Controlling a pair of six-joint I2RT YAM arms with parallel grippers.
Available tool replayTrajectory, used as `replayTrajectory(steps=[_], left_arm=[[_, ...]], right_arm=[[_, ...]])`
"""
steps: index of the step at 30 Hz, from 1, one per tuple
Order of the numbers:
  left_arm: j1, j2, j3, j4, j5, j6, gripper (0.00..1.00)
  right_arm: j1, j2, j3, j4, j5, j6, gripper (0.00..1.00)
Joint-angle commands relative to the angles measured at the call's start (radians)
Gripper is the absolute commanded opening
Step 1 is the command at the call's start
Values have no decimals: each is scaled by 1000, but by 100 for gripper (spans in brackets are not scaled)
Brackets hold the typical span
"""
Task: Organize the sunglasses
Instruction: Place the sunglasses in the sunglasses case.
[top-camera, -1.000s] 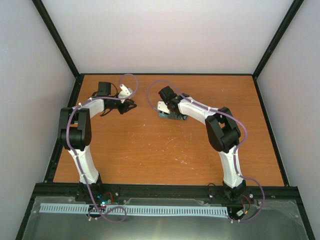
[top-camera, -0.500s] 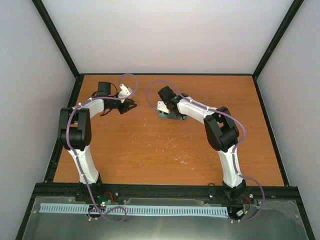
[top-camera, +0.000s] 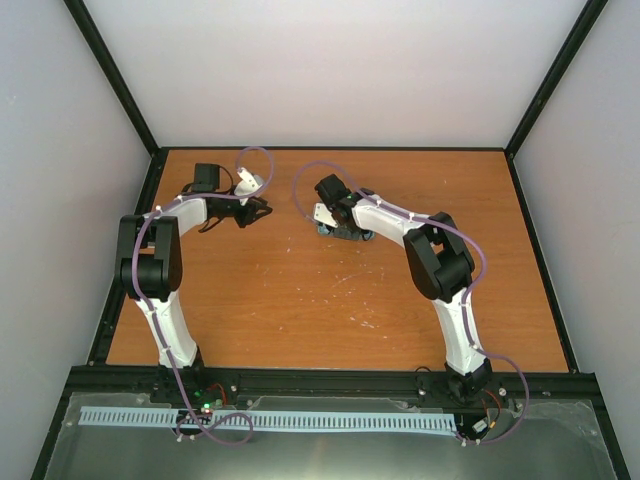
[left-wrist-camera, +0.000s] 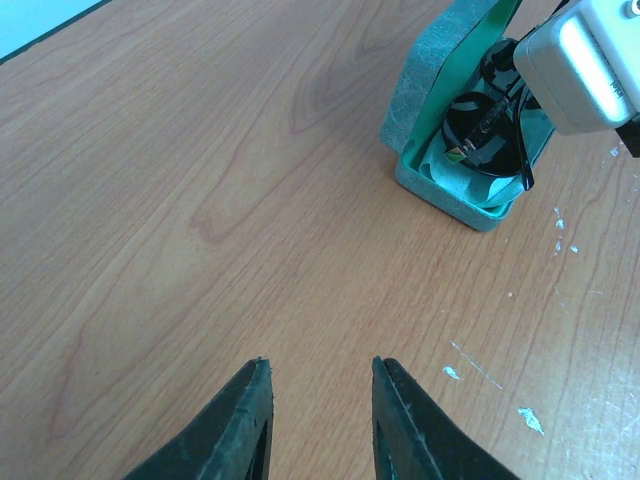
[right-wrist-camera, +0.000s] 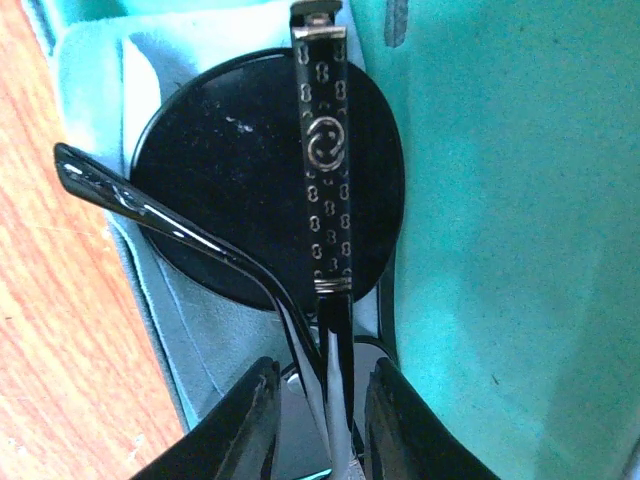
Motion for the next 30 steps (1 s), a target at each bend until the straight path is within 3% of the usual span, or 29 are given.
replayTrajectory(steps=[1, 15, 30], left_arm=[[10, 7, 5, 26, 32, -14, 30], [12, 6, 4, 16, 37, -15, 30], [13, -2, -4, 12, 44, -20, 30]], right_arm=[[12, 11, 24, 25, 27, 11, 24], [12, 43, 53, 45, 36, 57, 26], [12, -74, 33, 9, 11, 129, 33]])
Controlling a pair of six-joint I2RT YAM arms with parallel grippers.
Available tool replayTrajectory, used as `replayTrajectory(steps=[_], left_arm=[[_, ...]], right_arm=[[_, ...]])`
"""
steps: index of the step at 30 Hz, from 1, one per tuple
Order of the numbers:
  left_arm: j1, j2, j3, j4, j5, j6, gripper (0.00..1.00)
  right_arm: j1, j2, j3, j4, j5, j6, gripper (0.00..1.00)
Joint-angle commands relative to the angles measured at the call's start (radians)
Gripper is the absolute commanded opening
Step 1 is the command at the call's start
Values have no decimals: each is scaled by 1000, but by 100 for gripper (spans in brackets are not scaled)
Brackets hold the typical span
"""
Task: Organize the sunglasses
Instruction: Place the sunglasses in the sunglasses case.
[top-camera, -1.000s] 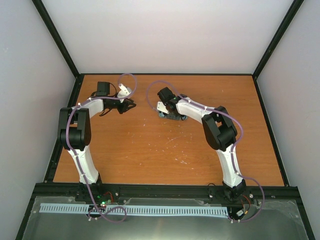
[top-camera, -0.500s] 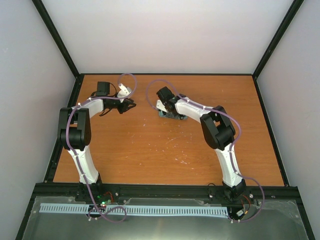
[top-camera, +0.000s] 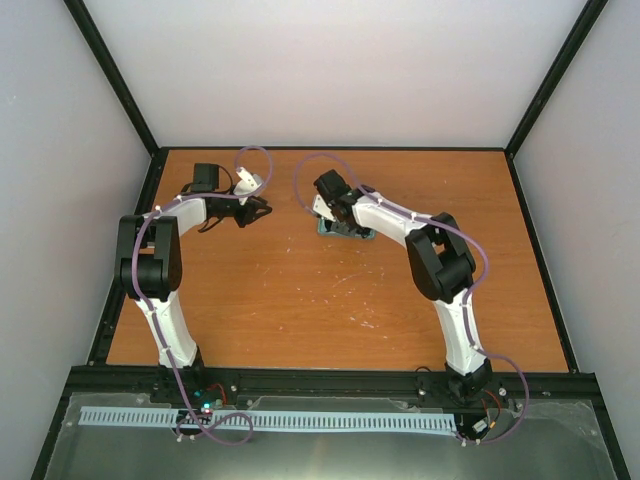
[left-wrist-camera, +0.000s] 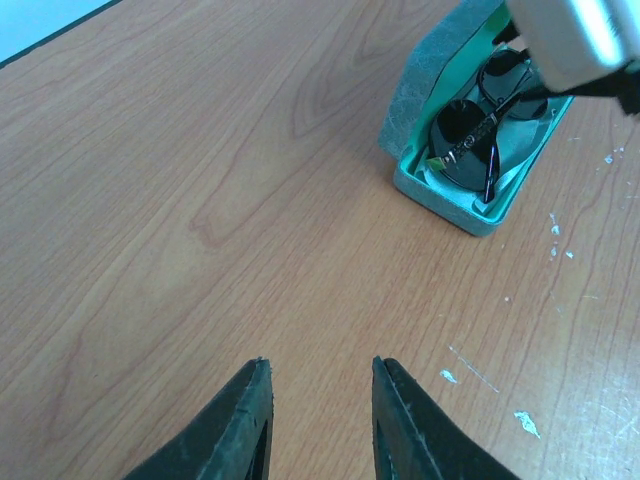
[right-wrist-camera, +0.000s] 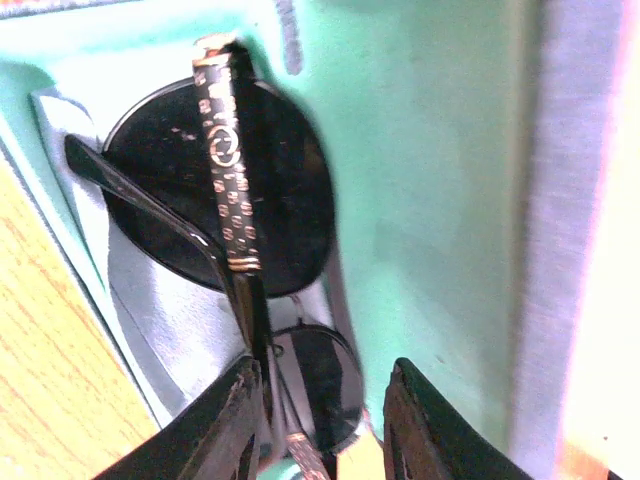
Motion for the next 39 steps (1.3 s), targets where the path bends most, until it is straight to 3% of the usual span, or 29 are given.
replayTrajectory(steps=[1, 5, 6, 9, 10, 15, 21, 25, 30, 33, 39], left_arm=[[9, -3, -6, 8, 32, -13, 30], [9, -10, -11, 9, 30, -13, 30], [9, -12, -13, 10, 31, -14, 30], [9, -14, -16, 12, 30, -16, 30], [9, -14, -17, 13, 30, -18, 30], [9, -25, -28, 13, 25, -20, 30], [9, -34, -43, 9, 23, -21, 30], [9, -39, -41, 11, 27, -33, 30], [-3, -28, 10, 30, 76, -66, 30], [-44, -2, 78, 15, 75, -66, 28], [-109, 44, 170, -6, 78, -73, 28]], right_arm=[[10, -84, 4, 5, -10, 33, 33], [10, -102, 2, 21, -18, 59, 33], [10, -105, 0, 26, -15, 62, 30], [10, -91, -8, 34, -11, 82, 4], [10, -84, -8, 30, -21, 91, 3], [-13, -79, -39, 90, -112, 240, 3], [-16, -98, -120, 192, -78, 302, 3], [-19, -271, -370, 422, -144, 370, 3], [-45, -490, -664, 579, -348, 532, 3], [-54, -605, -810, 698, -364, 657, 3], [-56, -577, -863, 828, -383, 718, 3]])
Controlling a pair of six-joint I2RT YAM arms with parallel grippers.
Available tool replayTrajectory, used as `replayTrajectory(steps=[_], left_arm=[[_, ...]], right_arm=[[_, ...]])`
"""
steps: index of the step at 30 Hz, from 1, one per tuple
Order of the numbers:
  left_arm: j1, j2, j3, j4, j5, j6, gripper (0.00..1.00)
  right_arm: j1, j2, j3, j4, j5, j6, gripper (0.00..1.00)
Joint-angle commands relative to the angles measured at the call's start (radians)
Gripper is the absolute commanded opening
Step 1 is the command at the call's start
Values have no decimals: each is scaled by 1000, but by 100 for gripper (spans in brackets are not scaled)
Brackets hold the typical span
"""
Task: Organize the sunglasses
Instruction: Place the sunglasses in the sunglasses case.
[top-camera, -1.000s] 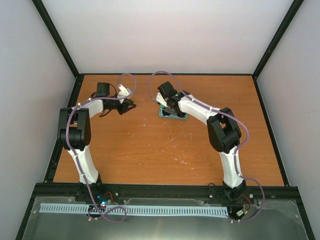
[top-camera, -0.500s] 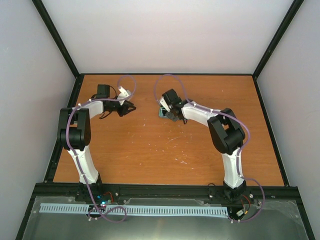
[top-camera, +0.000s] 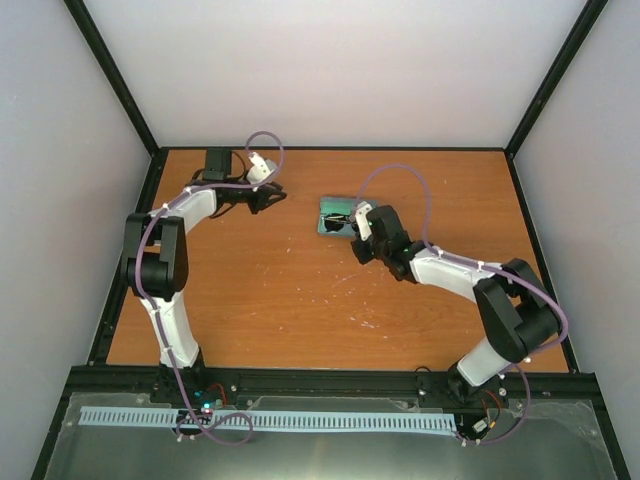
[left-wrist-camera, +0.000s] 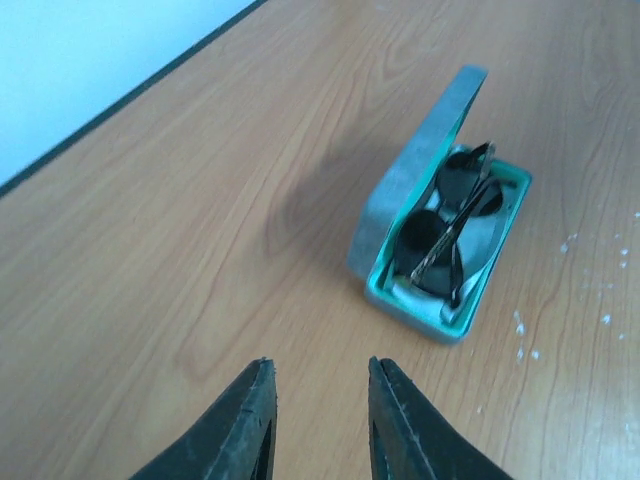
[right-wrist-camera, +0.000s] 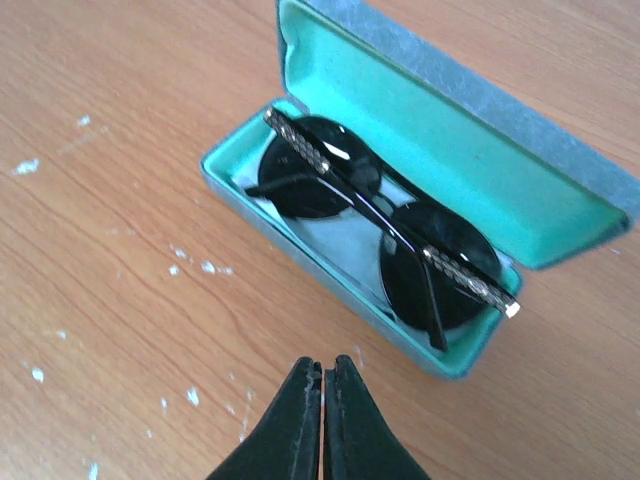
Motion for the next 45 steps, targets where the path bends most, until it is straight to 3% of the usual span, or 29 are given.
replayTrajectory(steps=[1, 11, 19, 45], left_arm=[[-40, 36, 69, -2, 39, -21, 28], [-40, 8, 20, -13, 14, -9, 28], [-29, -12, -21, 15, 10, -32, 28], [15, 8, -38, 32, 13, -36, 28]], right_arm=[[-1, 74, -8, 186, -63, 73, 3], [-3, 295, 124, 284, -40, 56, 3], [-4, 314, 134, 324, -19, 50, 3], [-35, 484, 306, 214, 95, 78, 3]])
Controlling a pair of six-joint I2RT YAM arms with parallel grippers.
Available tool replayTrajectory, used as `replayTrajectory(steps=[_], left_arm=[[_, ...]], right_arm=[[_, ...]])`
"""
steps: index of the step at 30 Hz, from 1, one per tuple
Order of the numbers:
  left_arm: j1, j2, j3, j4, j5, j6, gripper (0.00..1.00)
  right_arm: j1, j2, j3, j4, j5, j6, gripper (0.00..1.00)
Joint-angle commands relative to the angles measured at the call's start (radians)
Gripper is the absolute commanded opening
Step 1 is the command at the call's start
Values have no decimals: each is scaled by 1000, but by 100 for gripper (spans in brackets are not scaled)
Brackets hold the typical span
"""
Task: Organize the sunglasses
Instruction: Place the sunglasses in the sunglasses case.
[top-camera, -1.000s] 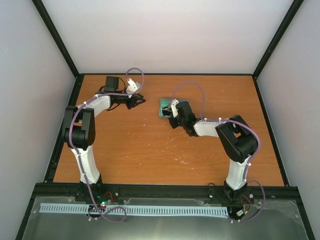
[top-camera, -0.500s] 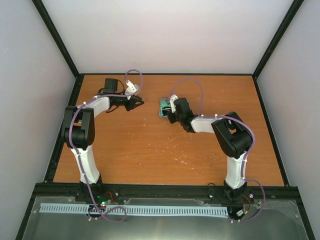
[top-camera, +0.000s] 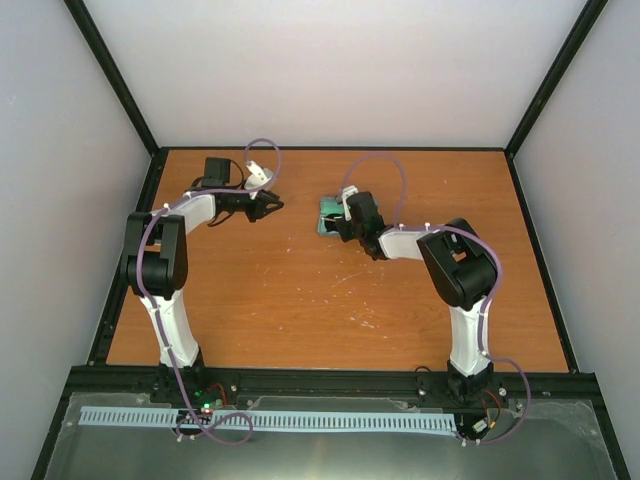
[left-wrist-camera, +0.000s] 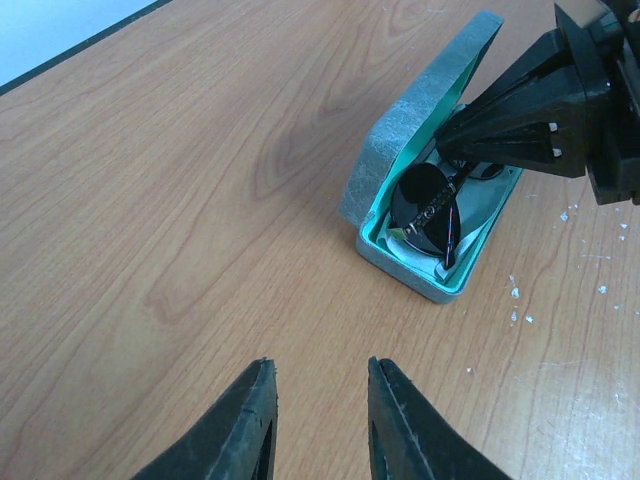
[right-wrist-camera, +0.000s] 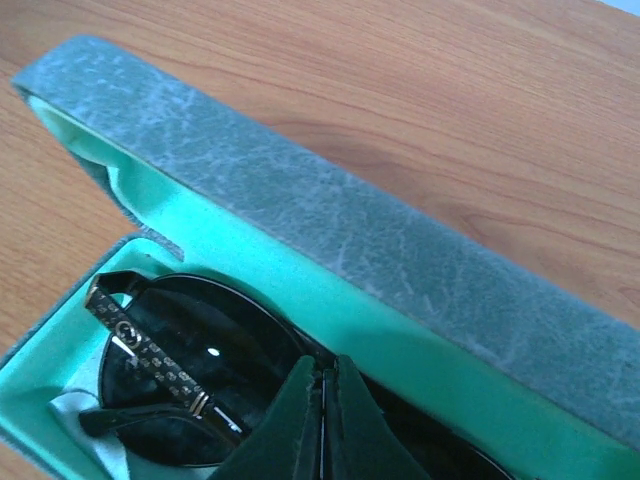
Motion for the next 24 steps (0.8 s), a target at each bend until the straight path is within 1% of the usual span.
replayTrajectory(steps=[1, 7, 16, 24], left_arm=[[7, -4, 6, 21, 17, -9, 28], [7, 1, 12, 22, 18, -7, 28], [7, 5, 9, 25, 22, -10, 28], [6, 1, 9, 25, 22, -12, 28]], right_arm=[[-8, 37, 36, -47, 6, 0, 3], [-8, 57, 67, -99, -24, -11, 3], [-8, 63, 57, -178, -67, -31, 3], [-8, 69, 68, -185, -39, -31, 3]])
